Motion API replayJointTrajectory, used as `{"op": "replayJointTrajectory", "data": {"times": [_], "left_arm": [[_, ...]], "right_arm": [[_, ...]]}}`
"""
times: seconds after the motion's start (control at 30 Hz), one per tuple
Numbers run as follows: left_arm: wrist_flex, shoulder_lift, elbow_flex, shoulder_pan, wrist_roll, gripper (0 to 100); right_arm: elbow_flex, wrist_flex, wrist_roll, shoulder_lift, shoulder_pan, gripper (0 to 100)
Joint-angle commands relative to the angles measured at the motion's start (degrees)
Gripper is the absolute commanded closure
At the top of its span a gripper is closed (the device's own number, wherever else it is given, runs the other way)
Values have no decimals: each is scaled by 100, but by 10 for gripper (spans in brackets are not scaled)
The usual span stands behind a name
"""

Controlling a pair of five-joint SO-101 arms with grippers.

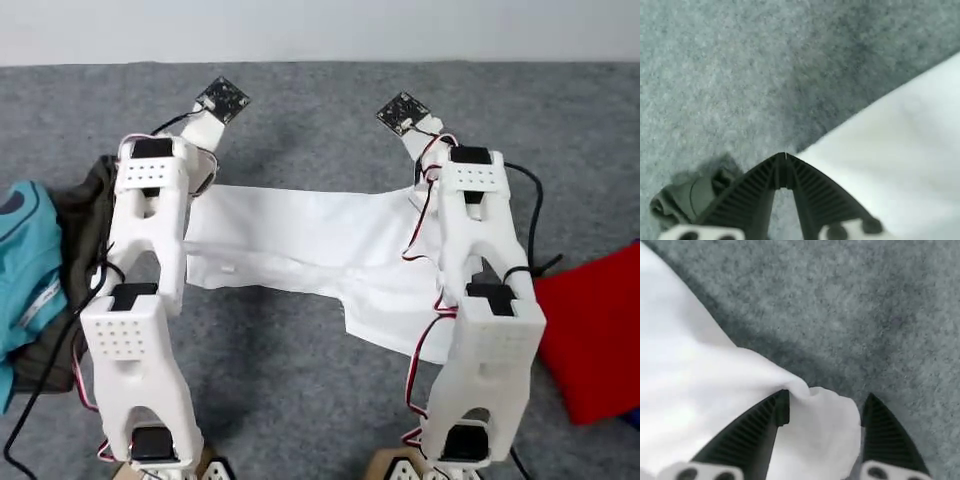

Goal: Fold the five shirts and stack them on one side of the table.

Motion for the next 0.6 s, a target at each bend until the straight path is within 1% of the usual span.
{"op": "replayJointTrajectory", "data": {"times": [0.0,0.13,0.27,0.4,0.5,0.57], "left_arm": [[1090,-826,-391,62,44,995],[2400,-1213,-444,237,26,996],[3710,-1327,-382,563,-44,996],[3490,-1213,365,642,-62,996],[3051,-818,857,677,-62,996],[2875,-404,954,642,-62,996]], "right_arm": [[-563,435,-62,-804,13,795],[-738,1042,-70,-1191,-31,791],[-738,1534,-79,-1446,-48,791],[-738,1798,-79,-1499,-13,792],[-730,1974,-79,-1499,22,793],[-730,2053,-79,-1516,84,793]]}}
